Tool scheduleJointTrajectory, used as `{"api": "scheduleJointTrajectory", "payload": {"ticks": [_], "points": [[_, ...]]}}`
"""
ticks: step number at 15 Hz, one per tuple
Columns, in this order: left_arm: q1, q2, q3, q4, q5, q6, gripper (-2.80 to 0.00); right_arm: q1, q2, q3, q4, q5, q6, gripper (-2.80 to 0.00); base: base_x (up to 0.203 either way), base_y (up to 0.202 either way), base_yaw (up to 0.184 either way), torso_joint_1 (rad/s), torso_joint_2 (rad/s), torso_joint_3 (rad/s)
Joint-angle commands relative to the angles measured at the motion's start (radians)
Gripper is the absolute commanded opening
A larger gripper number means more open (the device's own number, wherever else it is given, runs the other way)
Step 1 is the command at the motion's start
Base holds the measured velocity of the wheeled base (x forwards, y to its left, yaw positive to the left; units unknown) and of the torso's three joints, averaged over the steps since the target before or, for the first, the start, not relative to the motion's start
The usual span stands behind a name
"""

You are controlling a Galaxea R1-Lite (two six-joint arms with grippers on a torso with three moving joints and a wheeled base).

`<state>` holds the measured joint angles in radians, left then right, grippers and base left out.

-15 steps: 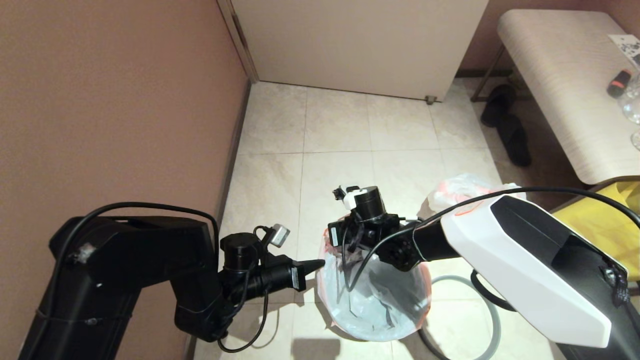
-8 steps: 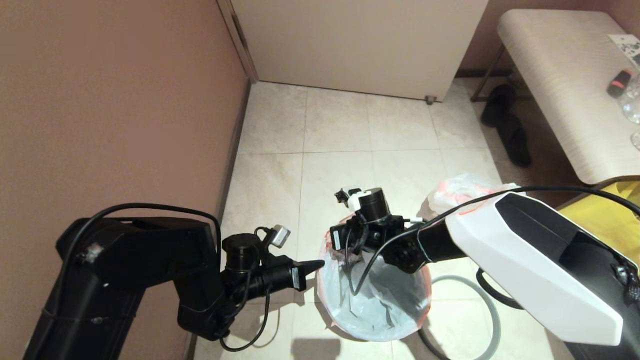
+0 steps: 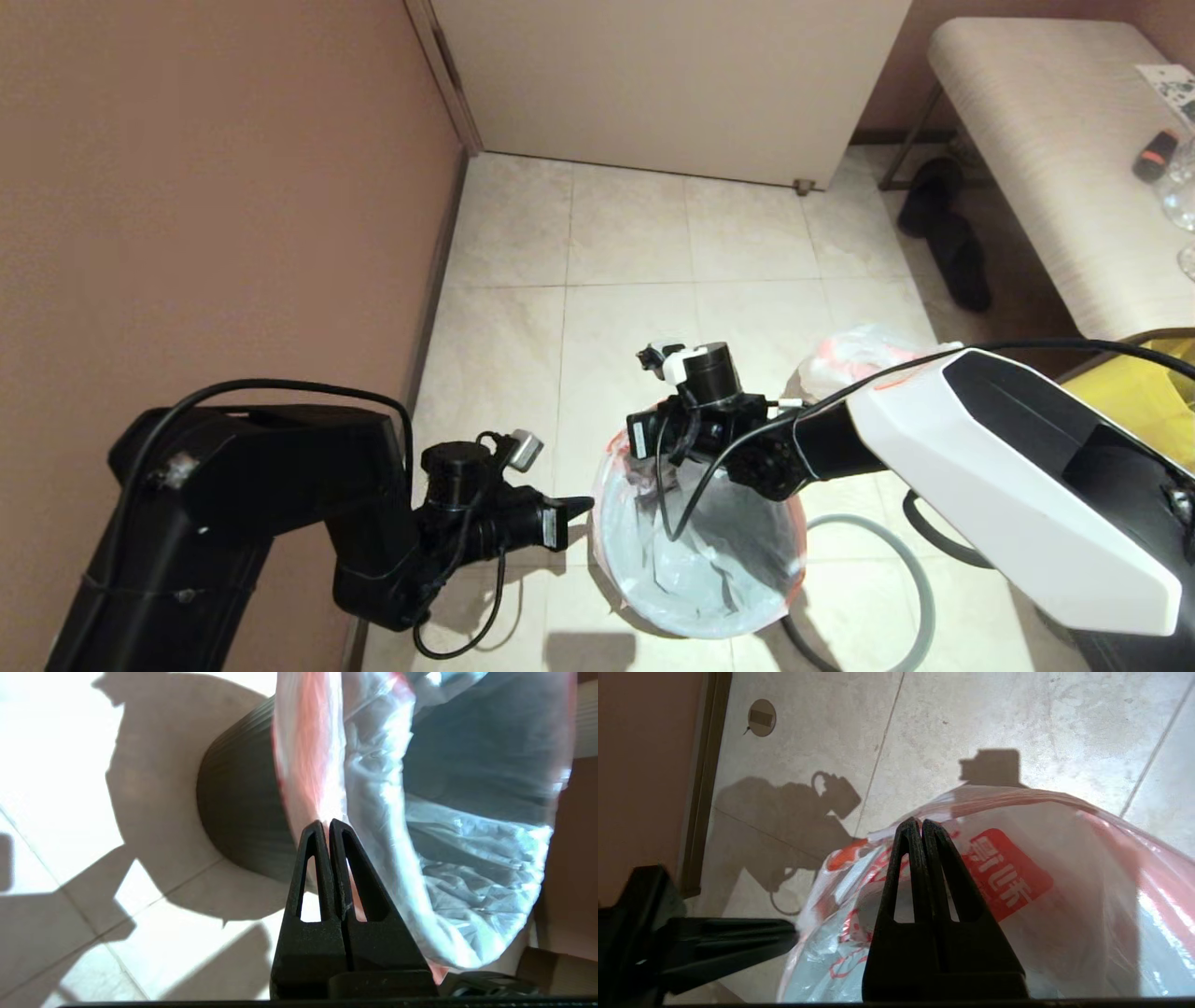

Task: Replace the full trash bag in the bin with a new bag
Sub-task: Put the new garbage bag on the trash can

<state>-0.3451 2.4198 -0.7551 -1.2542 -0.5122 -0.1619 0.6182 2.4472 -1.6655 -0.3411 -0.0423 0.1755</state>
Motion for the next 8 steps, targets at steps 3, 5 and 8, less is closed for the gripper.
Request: {"api": "scheduleJointTrajectory", "payload": {"ticks": [3,5,8], "points": [[0.015,0.001,-0.001,-0.013,-0.006,-0.001,-2.8,-0.011,-0.005,0.0,0.001,-0.001,-0.002,-2.8,0.0,0.0,0.0,0.0,0.0,0.0],[0.007,0.002,-0.001,-0.013,-0.006,0.001,-2.8,-0.018,-0.019,0.016,0.0,-0.002,-0.001,-2.8,0.0,0.0,0.0,0.0,0.0,0.0],[0.005,0.004,-0.003,-0.014,-0.006,0.001,-2.8,-0.075,-0.097,0.122,0.0,-0.004,0.0,-2.8,0.0,0.0,0.0,0.0,0.0,0.0]]}}
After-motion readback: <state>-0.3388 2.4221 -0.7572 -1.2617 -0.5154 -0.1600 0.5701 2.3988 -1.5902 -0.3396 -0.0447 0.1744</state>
